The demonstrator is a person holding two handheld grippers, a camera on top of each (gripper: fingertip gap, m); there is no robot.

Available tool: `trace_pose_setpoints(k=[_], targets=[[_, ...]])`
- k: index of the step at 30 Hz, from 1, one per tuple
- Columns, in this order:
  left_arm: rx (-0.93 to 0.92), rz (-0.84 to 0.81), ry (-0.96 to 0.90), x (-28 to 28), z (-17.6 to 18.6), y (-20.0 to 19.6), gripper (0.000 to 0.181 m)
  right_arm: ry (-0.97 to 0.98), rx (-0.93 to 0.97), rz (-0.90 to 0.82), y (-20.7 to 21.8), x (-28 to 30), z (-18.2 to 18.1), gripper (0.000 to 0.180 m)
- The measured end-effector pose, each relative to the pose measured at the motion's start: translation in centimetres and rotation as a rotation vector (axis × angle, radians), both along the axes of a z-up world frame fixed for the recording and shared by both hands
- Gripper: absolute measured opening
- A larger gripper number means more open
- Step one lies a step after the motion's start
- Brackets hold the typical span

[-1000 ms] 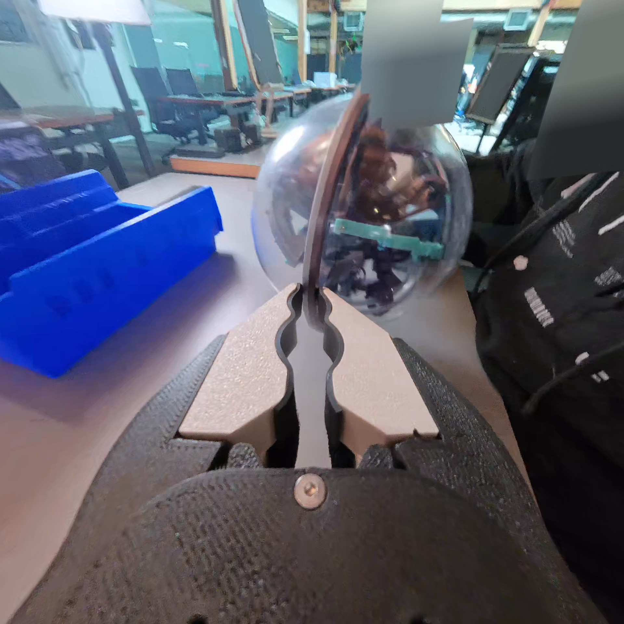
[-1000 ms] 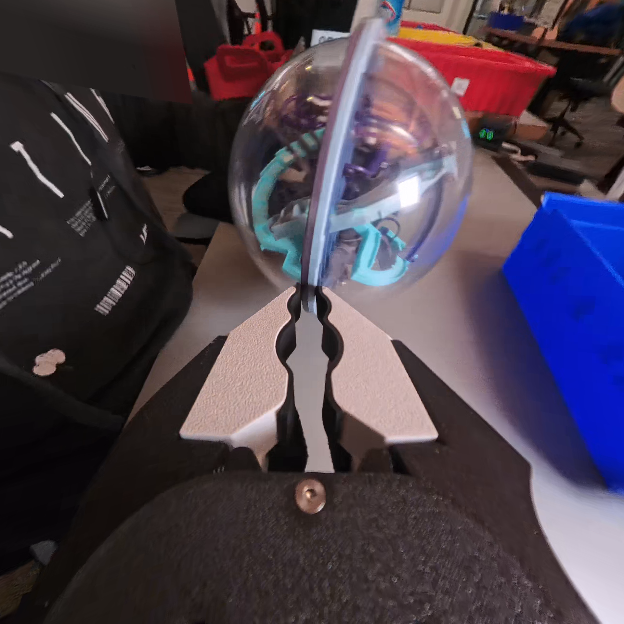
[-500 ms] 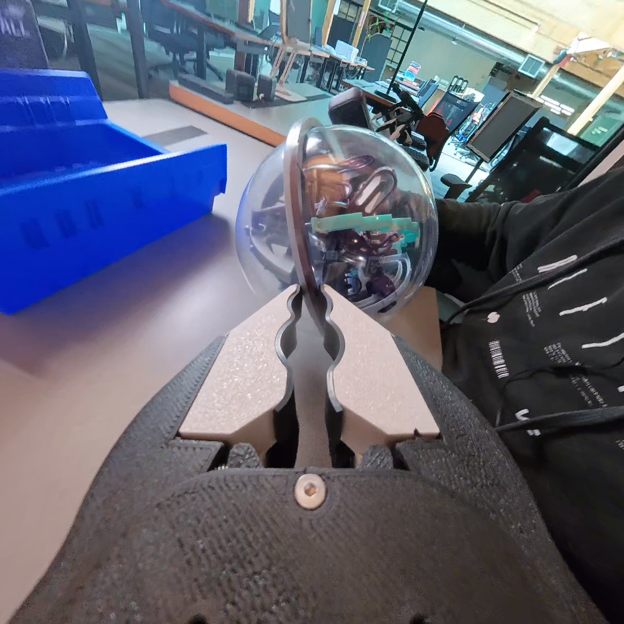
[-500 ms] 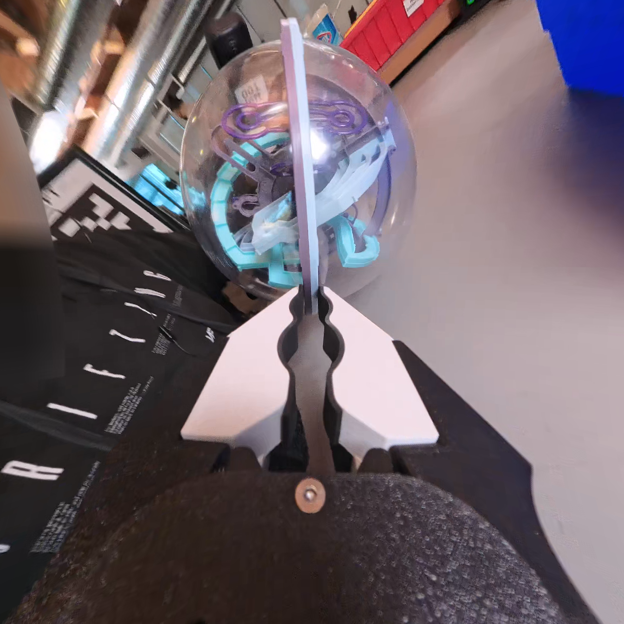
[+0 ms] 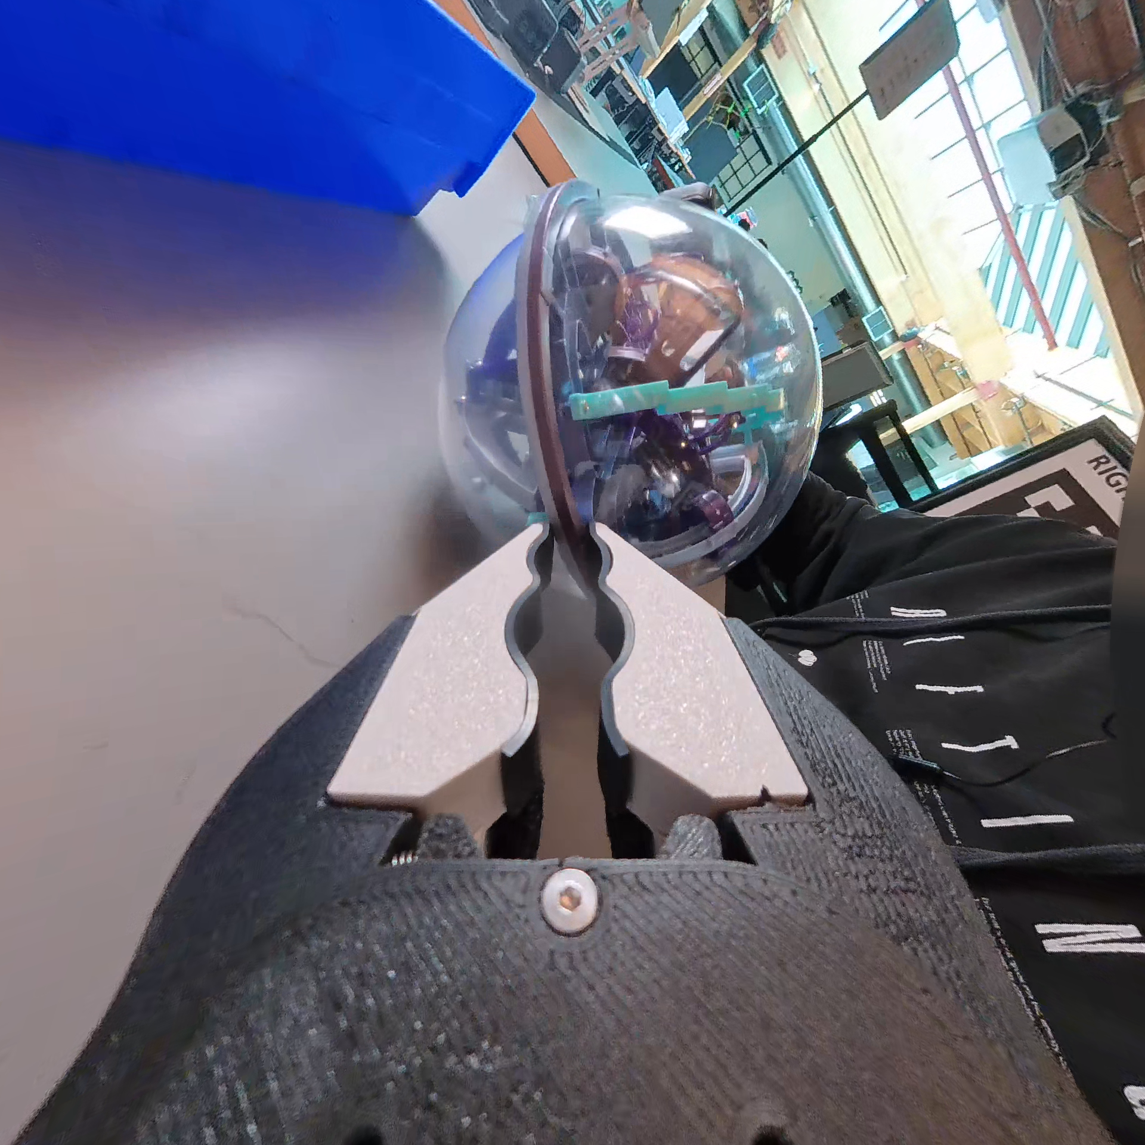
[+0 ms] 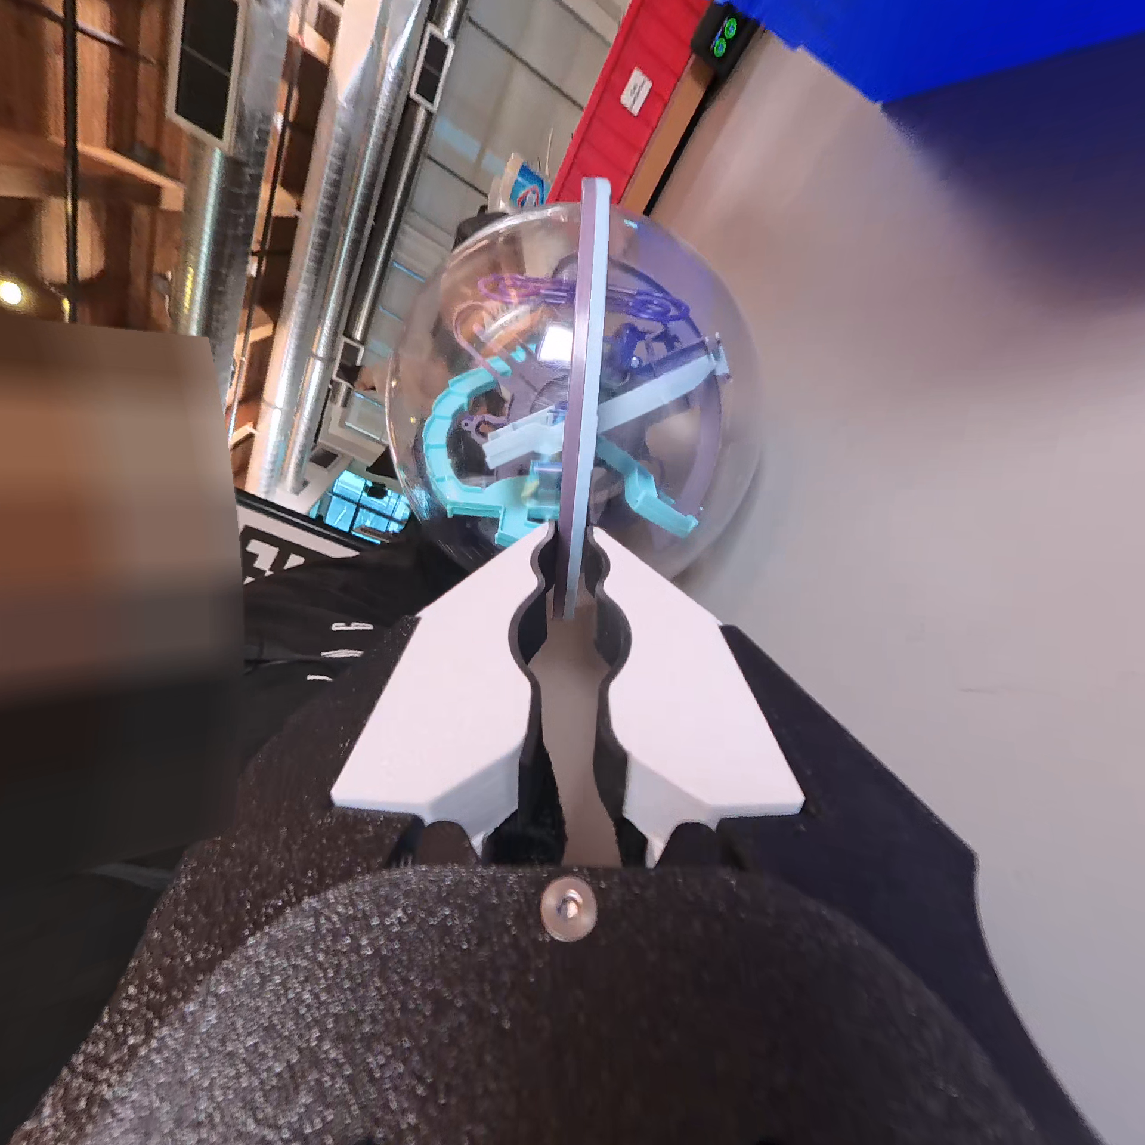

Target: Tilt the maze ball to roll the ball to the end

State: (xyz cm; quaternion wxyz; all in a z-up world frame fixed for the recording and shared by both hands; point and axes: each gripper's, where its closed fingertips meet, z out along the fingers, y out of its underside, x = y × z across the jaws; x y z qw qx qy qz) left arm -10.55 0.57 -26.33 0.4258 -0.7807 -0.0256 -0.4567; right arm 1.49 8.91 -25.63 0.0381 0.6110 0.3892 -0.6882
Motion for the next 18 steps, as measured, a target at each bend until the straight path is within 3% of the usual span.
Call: trace_pose_setpoints(k=[8,18], targets=[[0.046,-0.087,0.033,1.1,-0.4,0.8,0.024,0.035,-0.068,-0.093,2.3,-0.3,0.8,0.005],[0.036,0.007,-0.227,1.4,0.5,3.4,0.01,0.022,-0.211,-0.252,5.8,-0.7,-0.2,0.006]])
